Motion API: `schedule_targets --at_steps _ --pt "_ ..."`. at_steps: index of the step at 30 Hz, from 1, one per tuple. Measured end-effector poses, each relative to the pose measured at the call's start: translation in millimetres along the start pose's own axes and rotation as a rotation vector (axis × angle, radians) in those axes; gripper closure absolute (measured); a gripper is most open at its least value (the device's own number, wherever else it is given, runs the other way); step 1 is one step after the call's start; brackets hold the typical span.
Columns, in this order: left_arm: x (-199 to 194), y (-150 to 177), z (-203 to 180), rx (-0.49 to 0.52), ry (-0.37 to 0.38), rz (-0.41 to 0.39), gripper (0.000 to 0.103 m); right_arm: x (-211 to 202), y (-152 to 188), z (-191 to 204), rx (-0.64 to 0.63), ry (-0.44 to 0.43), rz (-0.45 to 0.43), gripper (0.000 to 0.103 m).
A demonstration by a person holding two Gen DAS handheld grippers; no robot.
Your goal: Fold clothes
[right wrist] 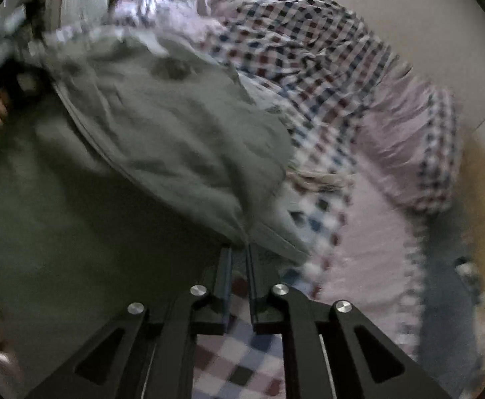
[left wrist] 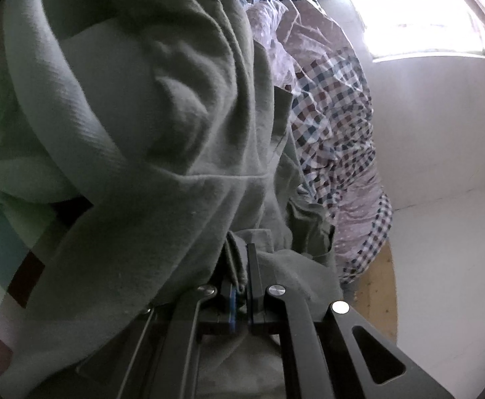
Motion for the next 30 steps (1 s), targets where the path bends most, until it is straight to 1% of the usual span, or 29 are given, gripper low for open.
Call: schedule_targets --at_steps 1,2,3,4,6,8,11,14,16,18,21,22,25,30 --pt "0.5 -0.2 -0.1 0.004 -0.003 -0.001 0.101 -2.9 -6.4 -11.7 0.070 -0.036 -0.038 0.086" --pt "0.7 0.0 -0.2 0.006 -0.005 -0.002 0.101 -5.1 -13.9 -25.1 0.147 -0.068 -0.081 0.072" --pt "0.7 0.2 0.0 0.008 -0.007 -0.003 0.101 -7.4 -21.5 -38.8 0.224 -0.099 -0.123 0.064" --pt "0.3 0.4 0.7 0.009 -0.009 -0.004 0.101 -1.0 -27.7 -53.3 0.312 -0.133 -0.143 0.056" --pt "-1.0 1.3 2.2 0.011 -0.014 -0.006 0.101 16.5 -39.8 -83.0 0.495 -0.201 -0.171 0.055" --pt "-2.6 1.7 2.9 0.022 -0.020 -0.009 0.101 45.4 -46.6 -102.0 0.671 -0.286 -0.163 0.054" --pt "-1.9 1.6 2.6 0.024 -0.023 -0.013 0.101 88.4 -49.4 -118.0 0.838 -0.361 -0.140 0.053" --pt "-0.2 1.3 2.7 0.022 -0.024 -0.017 0.101 123.5 -43.3 -126.2 0.942 -0.397 -0.088 0.053" --pt "0.7 1.4 2.1 0.024 -0.026 -0.019 0.101 139.4 -34.1 -129.8 0.981 -0.399 -0.053 0.053" --pt "1.6 1.1 1.5 0.025 -0.028 -0.020 0.101 149.6 -27.0 -131.6 1.026 -0.421 -0.038 0.053" --pt "2.3 1.1 1.3 0.027 -0.033 -0.022 0.101 158.0 -26.1 -131.6 1.080 -0.491 -0.079 0.053" --pt "2.2 1.2 1.4 0.028 -0.034 -0.023 0.101 158.6 -28.5 -130.6 1.098 -0.521 -0.102 0.053" --pt "1.7 1.6 2.1 0.029 -0.035 -0.025 0.101 156.2 -37.9 -130.7 1.127 -0.570 -0.170 0.053" --pt "1.8 1.8 2.8 0.027 -0.036 -0.026 0.101 132.4 -52.5 -133.9 1.140 -0.627 -0.308 0.053"
Point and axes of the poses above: each gripper's, at about its wrist camera, not at the fingertips, and x roughly the way its jaws point, z to its left, y to its underside, the point moved 6 cm from there along x, roughly the way its jaws point, and after that the axes turned 12 degrees about -z, right-handed, at the moved point
